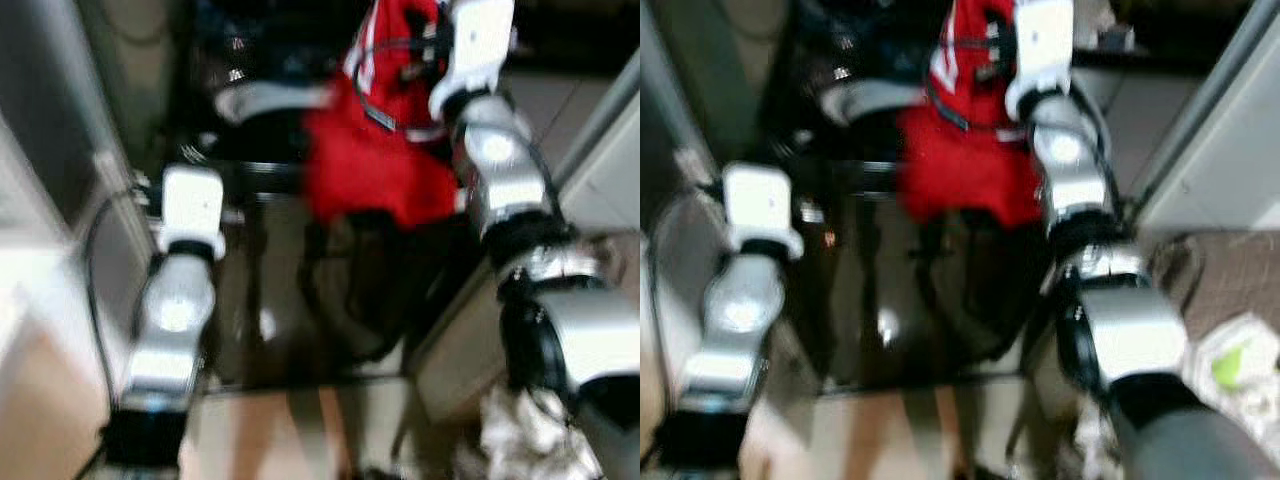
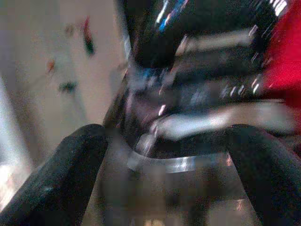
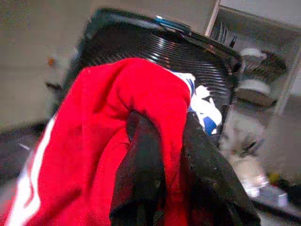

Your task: Clothes washing

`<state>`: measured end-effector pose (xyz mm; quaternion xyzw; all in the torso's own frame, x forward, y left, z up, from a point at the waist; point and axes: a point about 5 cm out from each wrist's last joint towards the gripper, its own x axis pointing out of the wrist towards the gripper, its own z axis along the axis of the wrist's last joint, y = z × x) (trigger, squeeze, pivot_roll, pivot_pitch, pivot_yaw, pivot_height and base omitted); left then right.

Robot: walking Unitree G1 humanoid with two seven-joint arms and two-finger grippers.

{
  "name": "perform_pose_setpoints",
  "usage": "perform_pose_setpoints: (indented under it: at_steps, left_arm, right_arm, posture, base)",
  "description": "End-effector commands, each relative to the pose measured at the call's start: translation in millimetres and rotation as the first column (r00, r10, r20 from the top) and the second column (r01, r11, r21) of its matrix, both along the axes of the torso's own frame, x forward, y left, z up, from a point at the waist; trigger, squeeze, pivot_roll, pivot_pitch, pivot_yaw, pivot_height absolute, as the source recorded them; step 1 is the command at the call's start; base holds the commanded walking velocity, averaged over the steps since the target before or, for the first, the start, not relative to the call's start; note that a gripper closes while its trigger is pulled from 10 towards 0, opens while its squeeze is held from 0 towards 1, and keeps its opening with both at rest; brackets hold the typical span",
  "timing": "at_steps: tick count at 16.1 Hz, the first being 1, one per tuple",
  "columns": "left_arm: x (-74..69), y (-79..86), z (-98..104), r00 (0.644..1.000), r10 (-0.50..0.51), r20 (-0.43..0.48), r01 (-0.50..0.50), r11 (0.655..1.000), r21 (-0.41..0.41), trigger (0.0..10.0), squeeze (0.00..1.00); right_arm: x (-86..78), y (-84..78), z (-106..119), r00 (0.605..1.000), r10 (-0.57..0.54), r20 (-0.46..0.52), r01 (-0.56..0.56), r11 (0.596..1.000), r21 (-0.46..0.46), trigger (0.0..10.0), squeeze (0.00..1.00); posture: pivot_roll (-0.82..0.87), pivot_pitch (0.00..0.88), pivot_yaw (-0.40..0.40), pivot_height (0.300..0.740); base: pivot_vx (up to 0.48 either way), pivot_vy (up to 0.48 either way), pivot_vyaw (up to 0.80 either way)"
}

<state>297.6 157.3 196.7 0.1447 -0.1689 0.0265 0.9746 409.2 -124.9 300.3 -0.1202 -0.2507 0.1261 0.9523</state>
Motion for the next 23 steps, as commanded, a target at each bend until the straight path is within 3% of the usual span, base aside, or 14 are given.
perform_pose_setpoints:
  at_steps: [1, 3, 7, 9, 11, 12, 15, 16, 17, 18, 19, 20, 22, 23]
  left_arm:
    - [-3.6, -5.5, 7.8, 0.999, -0.051, 0.01, 0.051, 0.999, -0.004, 10.0, 0.0]
    - [-7.9, -9.4, 20.6, 0.994, -0.096, 0.045, 0.096, 0.995, -0.008, 10.0, 0.0]
    - [-21.6, -20.4, 44.3, 0.979, -0.171, 0.111, 0.17, 0.985, 0.017, 10.0, 0.0]
    - [-26.5, -25.0, 61.7, 0.966, -0.21, 0.151, 0.208, 0.978, 0.029, 10.0, 0.0]
    - [-33.2, -30.2, 71.4, 0.95, -0.26, 0.173, 0.26, 0.965, 0.021, 10.0, 0.0]
    - [-37.4, -29.5, 73.0, 0.947, -0.274, 0.171, 0.276, 0.961, 0.009, 10.0, 0.0]
    - [-40.0, -26.6, 72.8, 0.952, -0.261, 0.16, 0.264, 0.965, 0.002, 10.0, 0.0]
    - [-40.0, -26.2, 73.0, 0.953, -0.26, 0.157, 0.264, 0.965, -0.002, 10.0, 0.0]
    - [-39.5, -26.5, 72.5, 0.953, -0.26, 0.154, 0.263, 0.965, 0.0, 10.0, 0.0]
    - [-37.8, -27.1, 70.8, 0.954, -0.264, 0.142, 0.267, 0.964, -0.002, 10.0, 0.0]
    - [-35.4, -28.6, 69.1, 0.953, -0.275, 0.126, 0.277, 0.961, 0.001, 10.0, 0.0]
    - [-28.2, -29.1, 54.9, 0.96, -0.274, 0.051, 0.275, 0.962, -0.007, 10.0, 0.0]
    - [-13.0, -20.6, 3.1, 0.964, -0.198, -0.178, 0.172, 0.974, -0.15, 10.0, 0.0]
    - [-11.8, -19.7, -2.1, 0.961, -0.194, -0.197, 0.165, 0.974, -0.153, 10.0, 0.0]
  right_arm:
    - [0.8, -9.3, 17.9, 0.998, -0.041, 0.057, 0.044, 0.998, -0.046, 10.0, 0.0]
    - [3.4, -8.3, 45.4, 0.992, -0.079, 0.096, 0.087, 0.993, -0.084, 10.0, 0.0]
    - [7.2, 2.2, 68.2, 0.986, -0.143, 0.088, 0.152, 0.983, -0.104, 10.0, 0.0]
    - [12.0, 10.0, 48.0, 0.983, -0.18, 0.022, 0.181, 0.974, -0.133, 10.0, 0.0]
    - [17.8, 12.4, -20.6, 0.951, -0.219, -0.218, 0.173, 0.961, -0.214, 10.0, 0.0]
    - [15.3, 8.3, -63.1, 0.894, -0.205, -0.4, 0.183, 0.979, -0.092, 10.0, 0.0]
    - [10.3, 4.3, -94.4, 0.832, -0.126, -0.541, 0.207, 0.974, 0.091, 10.0, 0.0]
    - [9.7, 3.9, -97.7, 0.819, -0.075, -0.569, 0.211, 0.961, 0.177, 10.0, 0.93]
    - [10.1, 3.3, -96.0, 0.816, -0.03, -0.577, 0.216, 0.942, 0.257, 10.0, 1.0]
    - [12.0, 2.1, -83.6, 0.849, 0.014, -0.528, 0.188, 0.926, 0.327, 10.0, 1.0]
    - [12.7, 2.6, -75.8, 0.873, 0.014, -0.487, 0.16, 0.936, 0.313, 10.0, 1.0]
    - [12.0, 3.0, -72.1, 0.897, 0.002, -0.442, 0.138, 0.948, 0.286, 10.0, 1.0]
    - [7.0, -5.1, -80.1, 0.925, -0.019, -0.38, 0.144, 0.942, 0.302, 10.0, 1.0]
    - [5.7, -7.5, -81.1, 0.932, -0.03, -0.361, 0.148, 0.941, 0.304, 10.0, 1.0]
  posture:
    - [0.04, 0.0, -0.093, 0.74]
    - [0.06, 0.0, -0.105, 0.74]
    - [0.1, 0.0, -0.116, 0.74]
    - [0.12, 0.0, -0.125, 0.74]
    - [0.15, 0.015, -0.143, 0.74]
    - [0.16, 0.018, -0.144, 0.74]
    - [0.15, 0.027, -0.157, 0.74]
    - [0.14, 0.033, -0.156, 0.74]
    - [0.14, 0.035, -0.156, 0.74]
    - [0.12, 0.03, -0.149, 0.74]
    - [0.11, 0.02, -0.143, 0.74]
    - [0.09, 0.01, -0.136, 0.74]
    - [0.07, 0.0, -0.114, 0.74]
    - [0.06, 0.0, -0.108, 0.74]
  base:
    - [0.48, 0.0, 0.0]
    - [0.48, 0.0, 0.0]
    - [0.48, 0.0, 0.0]
    - [0.0, 0.0, 0.0]
    - [0.0, 0.0, 0.0]
    - [0.0, 0.0, 0.0]
    - [0.0, 0.0, 0.0]
    - [0.0, 0.0, 0.0]
    - [0.0, 0.0, 0.0]
    - [0.0, 0.0, 0.0]
    - [0.0, 0.0, 0.0]
    - [0.0, 0.0, 0.0]
    - [0.0, 0.0, 0.0]
    - [0.0, 0.0, 0.0]
